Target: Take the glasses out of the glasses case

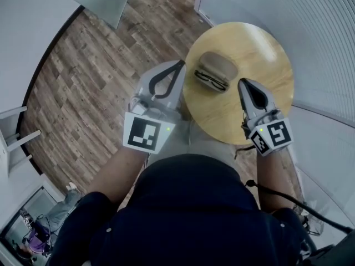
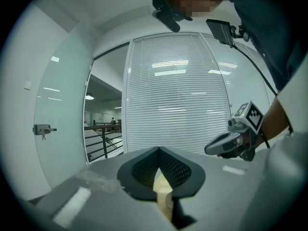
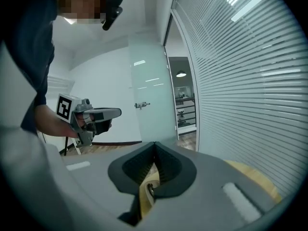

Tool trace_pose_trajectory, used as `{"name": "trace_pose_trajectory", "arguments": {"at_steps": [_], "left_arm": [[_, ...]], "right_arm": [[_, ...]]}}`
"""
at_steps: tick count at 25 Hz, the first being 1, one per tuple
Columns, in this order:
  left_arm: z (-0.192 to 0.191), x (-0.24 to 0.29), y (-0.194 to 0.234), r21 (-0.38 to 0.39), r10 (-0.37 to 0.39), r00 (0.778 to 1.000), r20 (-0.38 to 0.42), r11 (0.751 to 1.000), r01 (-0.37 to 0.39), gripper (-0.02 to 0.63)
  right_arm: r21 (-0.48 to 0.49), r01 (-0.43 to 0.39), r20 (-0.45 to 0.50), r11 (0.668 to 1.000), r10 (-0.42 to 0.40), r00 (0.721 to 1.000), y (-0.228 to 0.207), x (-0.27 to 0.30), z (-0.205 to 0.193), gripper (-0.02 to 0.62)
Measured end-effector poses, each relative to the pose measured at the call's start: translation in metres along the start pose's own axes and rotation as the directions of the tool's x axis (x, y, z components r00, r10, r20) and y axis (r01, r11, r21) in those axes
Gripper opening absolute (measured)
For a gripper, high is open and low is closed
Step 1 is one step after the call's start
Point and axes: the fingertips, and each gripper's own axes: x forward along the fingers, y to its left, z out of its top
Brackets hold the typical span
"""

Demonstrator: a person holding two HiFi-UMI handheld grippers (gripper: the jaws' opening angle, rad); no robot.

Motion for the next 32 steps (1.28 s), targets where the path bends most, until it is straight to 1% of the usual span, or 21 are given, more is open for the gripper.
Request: {"name": "trace_pose_trajectory", "arguments": {"at_steps": [2, 4, 8, 15, 19, 22, 25, 28, 32], "left_arm": [[-0.012, 0.003, 0.004, -0.007, 0.016, 1.0, -0.018, 1.0, -0.016, 0.006], [-0.023, 0.008, 0.007, 0.004, 0.022, 0.999, -0.035, 1.0, -0.022, 0.006], [-0.042, 0.021, 0.012, 0.008, 0.017, 0.997, -0.072, 1.0, -0.016, 0.006], [-0.073, 0.033, 0.016, 0.047, 0.006, 0.996, -0.094, 0.999, -0.002, 0.006], [-0.091, 0.042, 0.016, 0.027, -0.002, 0.994, -0.107, 1.0, 0.005, 0.006], [-0.107, 0.049, 0.012, 0.007, -0.003, 0.992, -0.122, 1.0, 0.004, 0.006], [-0.125, 0.057, 0.009, -0.018, -0.002, 0.991, -0.134, 1.0, 0.0, 0.006], [-0.141, 0.068, 0.009, -0.039, 0.0, 0.99, -0.144, 0.999, -0.006, 0.006], [-0.153, 0.071, 0.009, -0.068, 0.003, 0.987, -0.158, 0.998, -0.014, 0.006]], "right_arm": [[-0.004, -0.026, 0.002, 1.0, 0.026, 1.0, -0.002, 0.008, -0.007, 0.009], [-0.008, -0.05, -0.005, 0.999, 0.05, 0.999, -0.003, 0.017, -0.015, 0.009], [-0.01, -0.068, -0.052, 0.998, 0.068, 0.996, -0.011, 0.034, -0.033, 0.009], [0.0, -0.109, -0.141, 0.994, 0.108, 0.984, -0.01, 0.058, -0.077, 0.011], [-0.004, -0.13, -0.203, 0.992, 0.126, 0.971, -0.009, 0.067, -0.1, 0.011], [-0.017, -0.168, -0.209, 0.986, 0.16, 0.965, -0.007, 0.071, -0.113, 0.011], [-0.022, -0.186, -0.24, 0.982, 0.176, 0.955, -0.011, 0.076, -0.133, 0.015], [-0.017, -0.214, -0.261, 0.977, 0.202, 0.944, -0.017, 0.084, -0.149, 0.06], [-0.03, -0.242, -0.304, 0.97, 0.222, 0.926, -0.016, 0.091, -0.164, 0.081]]}}
